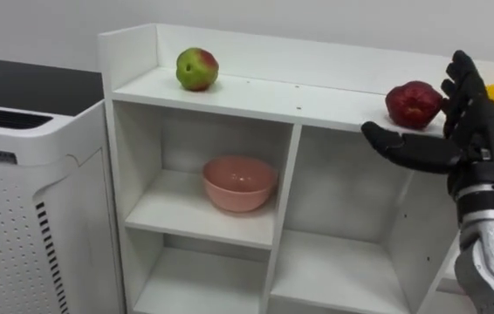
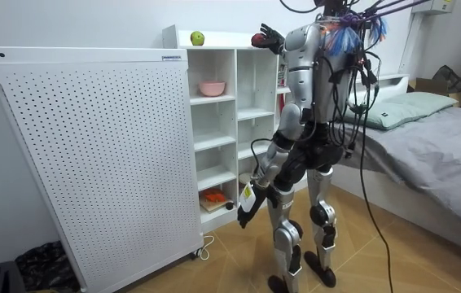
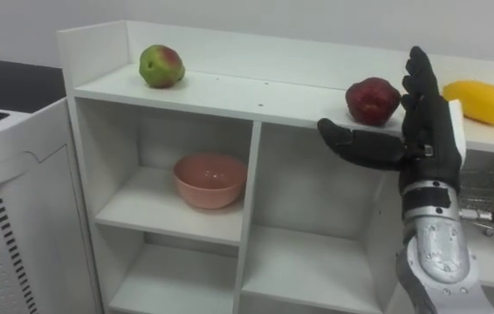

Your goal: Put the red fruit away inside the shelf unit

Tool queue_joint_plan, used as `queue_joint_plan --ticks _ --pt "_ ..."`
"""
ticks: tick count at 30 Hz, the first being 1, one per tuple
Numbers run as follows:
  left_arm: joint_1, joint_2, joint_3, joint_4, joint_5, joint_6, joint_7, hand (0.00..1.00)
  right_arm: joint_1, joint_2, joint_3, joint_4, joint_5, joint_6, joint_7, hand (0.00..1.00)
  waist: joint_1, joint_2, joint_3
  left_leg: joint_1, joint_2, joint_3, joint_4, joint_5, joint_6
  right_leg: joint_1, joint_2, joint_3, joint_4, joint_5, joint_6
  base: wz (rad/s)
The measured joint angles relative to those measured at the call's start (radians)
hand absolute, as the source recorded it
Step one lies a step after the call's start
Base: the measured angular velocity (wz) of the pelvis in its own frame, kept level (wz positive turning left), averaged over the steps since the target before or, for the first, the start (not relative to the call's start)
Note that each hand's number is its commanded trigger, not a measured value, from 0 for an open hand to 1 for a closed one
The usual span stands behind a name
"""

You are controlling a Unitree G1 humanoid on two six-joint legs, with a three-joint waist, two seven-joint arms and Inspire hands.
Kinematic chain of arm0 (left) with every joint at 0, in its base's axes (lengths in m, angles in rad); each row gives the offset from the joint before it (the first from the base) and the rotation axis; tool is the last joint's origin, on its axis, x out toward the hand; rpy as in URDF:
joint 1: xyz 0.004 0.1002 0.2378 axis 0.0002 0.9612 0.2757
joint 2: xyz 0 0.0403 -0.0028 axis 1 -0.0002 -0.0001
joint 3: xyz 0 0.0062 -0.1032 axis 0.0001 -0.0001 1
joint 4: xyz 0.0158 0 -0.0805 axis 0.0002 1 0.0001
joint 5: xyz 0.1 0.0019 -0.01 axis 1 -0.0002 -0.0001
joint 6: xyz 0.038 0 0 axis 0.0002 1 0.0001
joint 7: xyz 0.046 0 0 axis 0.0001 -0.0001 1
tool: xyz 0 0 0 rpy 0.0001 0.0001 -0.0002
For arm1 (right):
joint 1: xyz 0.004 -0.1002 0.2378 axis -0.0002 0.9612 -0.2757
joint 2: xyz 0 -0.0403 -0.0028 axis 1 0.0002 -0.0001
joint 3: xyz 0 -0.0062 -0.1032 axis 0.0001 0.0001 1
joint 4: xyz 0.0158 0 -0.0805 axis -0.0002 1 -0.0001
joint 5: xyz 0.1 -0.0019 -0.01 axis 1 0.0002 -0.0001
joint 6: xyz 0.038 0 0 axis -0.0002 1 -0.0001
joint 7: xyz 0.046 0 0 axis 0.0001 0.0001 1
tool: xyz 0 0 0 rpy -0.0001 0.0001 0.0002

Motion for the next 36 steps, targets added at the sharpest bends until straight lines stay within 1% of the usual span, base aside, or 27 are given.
queue_joint_plan --ticks 2,4,5,6,8,9,10,11,14,15,17,19,22,23,24,26,31,34,36 --pt "-0.004 0.000 -0.001 0.000 0.000 0.010 -0.003 0.00 -0.011 -0.005 0.004 0.028 -0.003 0.000 0.007 0.00 0.000 -0.003 -0.0017 -0.001 0.000 -0.004 0.000 0.001 0.000 0.000 0.000 -0.008 0.000 0.000 0.000 0.07" --pt "-0.005 0.001 -0.001 0.000 0.000 0.012 -0.005 0.00 -0.016 -0.016 0.018 0.039 -0.004 -0.002 0.009 0.00 0.000 -0.005 -0.0035 -0.001 0.000 -0.006 0.000 0.002 0.000 0.001 0.000 -0.009 0.000 0.000 0.000 0.03" --pt "-0.007 0.003 -0.001 0.000 0.000 0.012 -0.005 0.00 -0.017 -0.029 0.028 0.047 -0.004 -0.002 0.012 0.00 0.001 -0.008 -0.0053 0.000 -0.001 -0.007 0.000 0.002 0.000 0.001 0.000 -0.009 0.000 0.000 0.000 0.00" --pt "-0.007 0.005 -0.001 0.000 0.000 0.013 -0.005 0.00 -0.017 -0.037 0.031 0.055 -0.004 -0.002 0.020 0.11 0.001 -0.011 -0.0072 0.002 -0.001 -0.007 0.000 0.002 0.000 0.002 -0.001 -0.008 0.000 0.000 0.000 0.00" --pt "-0.005 0.009 -0.001 0.000 0.000 0.013 -0.005 0.00 -0.017 -0.038 0.032 0.064 -0.004 -0.001 0.037 0.33 0.000 -0.016 -0.0085 0.002 -0.001 -0.007 0.000 0.002 0.000 0.003 0.000 -0.009 0.000 0.000 0.000 0.00" --pt "-0.005 0.010 -0.001 0.000 0.000 0.013 -0.005 0.00 -0.018 -0.039 0.032 0.070 -0.004 -0.001 0.043 0.69 0.000 -0.019 -0.0086 0.002 -0.001 -0.006 0.000 0.002 0.000 0.003 -0.001 -0.009 0.000 0.000 0.000 0.00" --pt "-0.005 0.011 -0.001 0.000 0.000 0.013 -0.005 0.00 -0.020 -0.039 0.032 0.075 -0.004 -0.001 0.046 1.00 0.000 -0.020 -0.0086 0.002 -0.001 -0.007 0.001 0.002 0.000 0.003 -0.001 -0.009 0.000 0.000 0.000 0.00" --pt "-0.005 0.014 -0.001 0.000 0.000 0.013 -0.007 0.00 -0.028 -0.040 0.034 0.092 -0.004 -0.001 0.051 1.00 0.000 -0.024 -0.0090 0.001 -0.001 -0.007 0.002 0.002 0.000 0.003 -0.001 -0.011 0.000 0.000 0.000 0.00" --pt "-0.005 0.025 -0.001 -0.003 0.000 0.013 -0.023 0.00 -0.044 -0.048 0.035 0.132 -0.005 0.000 0.064 1.00 0.001 -0.034 -0.0056 -0.004 -0.001 -0.010 0.005 0.005 -0.001 0.002 -0.001 -0.013 0.000 0.000 0.000 0.04" --pt "-0.005 0.028 -0.001 -0.005 0.000 0.013 -0.027 0.00 -0.044 -0.053 0.035 0.134 -0.006 0.000 0.069 1.00 0.001 -0.037 -0.0038 -0.009 -0.001 -0.017 0.009 0.005 -0.001 0.002 -0.001 -0.020 0.001 0.000 0.000 0.09" --pt "-0.005 0.031 -0.001 -0.009 0.000 0.013 -0.028 0.00 -0.044 -0.057 0.035 0.134 -0.005 -0.001 0.071 1.00 0.000 -0.039 -0.0013 -0.013 -0.001 -0.019 0.010 0.005 -0.001 0.002 -0.001 -0.032 0.001 0.000 0.000 0.08" --pt "-0.006 0.031 -0.001 -0.011 0.002 0.013 -0.030 0.00 -0.044 -0.066 0.034 0.136 -0.008 -0.002 0.075 1.00 -0.002 -0.041 -0.0008 -0.013 0.000 -0.019 0.010 0.005 -0.001 0.000 -0.001 -0.035 0.002 0.000 0.000 0.02" --pt "-0.005 0.032 -0.001 -0.011 0.017 0.013 -0.037 0.00 -0.044 -0.080 0.034 0.138 -0.007 -0.002 0.079 1.00 0.000 -0.042 -0.0010 -0.014 0.001 -0.019 0.016 0.005 -0.001 -0.003 -0.002 -0.035 0.009 0.000 0.000 0.00" --pt "-0.006 0.033 -0.001 -0.011 0.018 0.013 -0.037 0.00 -0.044 -0.080 0.034 0.138 -0.006 -0.002 0.079 1.00 -0.001 -0.043 -0.0018 -0.017 0.001 -0.019 0.017 0.005 -0.001 -0.007 -0.002 -0.035 0.011 0.000 0.000 0.00" --pt "-0.006 0.035 -0.001 -0.011 0.019 0.013 -0.037 0.00 -0.044 -0.081 0.033 0.138 -0.006 -0.003 0.077 1.00 0.000 -0.046 -0.0046 -0.023 0.001 -0.018 0.019 0.005 -0.001 -0.012 -0.002 -0.035 0.011 0.000 0.000 0.00" --pt "-0.007 0.038 -0.001 -0.011 0.019 0.013 -0.037 0.00 -0.045 -0.084 0.033 0.138 -0.006 -0.004 0.078 1.00 0.000 -0.048 -0.0056 -0.024 0.000 -0.018 0.020 0.005 -0.001 -0.013 -0.003 -0.035 0.011 0.000 0.000 0.00" --pt "-0.011 0.038 -0.003 -0.013 0.019 0.013 -0.037 0.00 -0.046 -0.084 0.033 0.137 -0.005 -0.006 0.072 1.00 0.000 -0.044 -0.0043 -0.024 0.000 -0.018 0.020 0.005 -0.001 -0.013 -0.002 -0.034 0.011 0.000 0.000 0.00" --pt "-0.014 0.036 -0.003 -0.013 0.019 0.013 -0.037 0.00 -0.050 -0.084 0.033 0.132 -0.004 -0.007 0.074 1.00 -0.001 -0.037 -0.0033 -0.024 0.000 -0.017 0.019 0.005 -0.001 -0.012 -0.002 -0.033 0.010 0.000 0.000 0.00" --pt "-0.018 0.036 -0.011 -0.013 0.018 0.013 -0.037 0.00 -0.051 -0.084 0.033 0.124 0.008 -0.009 0.074 1.00 -0.002 -0.027 -0.0069 -0.024 0.000 -0.016 0.018 0.005 -0.001 -0.012 -0.002 -0.030 0.010 0.000 0.000 0.00"
